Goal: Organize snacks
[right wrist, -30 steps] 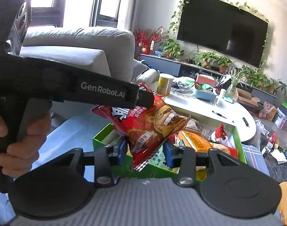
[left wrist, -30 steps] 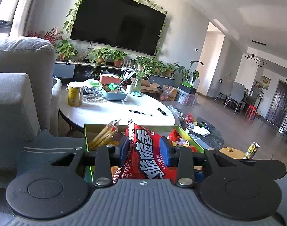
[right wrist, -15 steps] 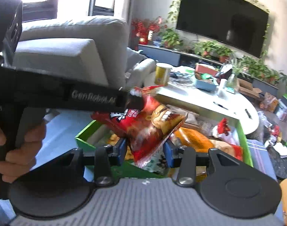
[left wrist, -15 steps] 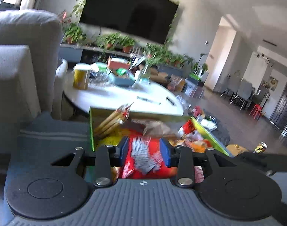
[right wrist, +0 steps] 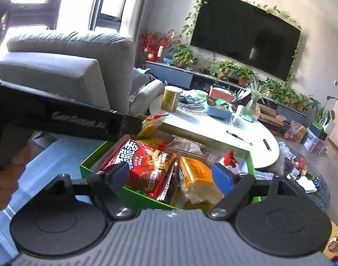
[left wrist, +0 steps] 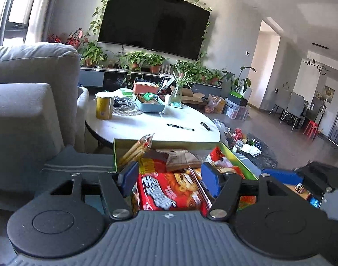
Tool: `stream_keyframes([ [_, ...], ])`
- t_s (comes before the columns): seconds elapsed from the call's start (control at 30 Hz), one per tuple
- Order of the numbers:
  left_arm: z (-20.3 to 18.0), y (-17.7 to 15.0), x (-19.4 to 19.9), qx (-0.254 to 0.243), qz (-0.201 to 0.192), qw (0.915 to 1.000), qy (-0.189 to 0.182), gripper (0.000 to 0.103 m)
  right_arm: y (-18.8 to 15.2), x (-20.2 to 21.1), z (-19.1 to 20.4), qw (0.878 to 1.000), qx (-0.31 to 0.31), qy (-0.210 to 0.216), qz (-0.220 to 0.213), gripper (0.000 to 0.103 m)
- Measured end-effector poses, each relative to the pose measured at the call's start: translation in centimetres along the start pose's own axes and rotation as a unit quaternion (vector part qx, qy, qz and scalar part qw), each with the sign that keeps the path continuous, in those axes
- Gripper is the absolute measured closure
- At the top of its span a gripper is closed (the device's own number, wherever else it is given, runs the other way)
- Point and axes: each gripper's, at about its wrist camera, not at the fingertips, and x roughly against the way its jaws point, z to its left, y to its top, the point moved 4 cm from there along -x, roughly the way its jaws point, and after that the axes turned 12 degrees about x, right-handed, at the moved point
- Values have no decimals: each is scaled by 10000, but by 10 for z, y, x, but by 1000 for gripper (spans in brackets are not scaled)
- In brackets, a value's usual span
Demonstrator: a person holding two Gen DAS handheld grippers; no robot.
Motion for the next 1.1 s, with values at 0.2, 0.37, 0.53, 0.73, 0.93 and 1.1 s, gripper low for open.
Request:
stream_keyframes([
  [0.2,-8,-15,34,113,3,9987,494,29,-3,35,-4,9992,-97,-392,24,0],
  [0.37,-20,-30,65,-117,-97,9943,1051,24,-13,59,-8,9983,-525,-194,155,0],
  [0.53,-30,-42,100,-43,-291,9907,1327,16,-25,82,-10,9967,-769,-167,179,0],
  [0.73,-42,-61,130,30,-473,9868,1550,14,-42,106,-14,9939,-1078,-77,204,0],
  [0.93,-54,-83,156,67,-613,9862,1537,14,-62,130,-14,9917,-1257,80,267,0],
  [1.1,-56,-95,169,40,-709,9841,1630,14,-75,144,-7,9932,-1123,-7,306,0],
])
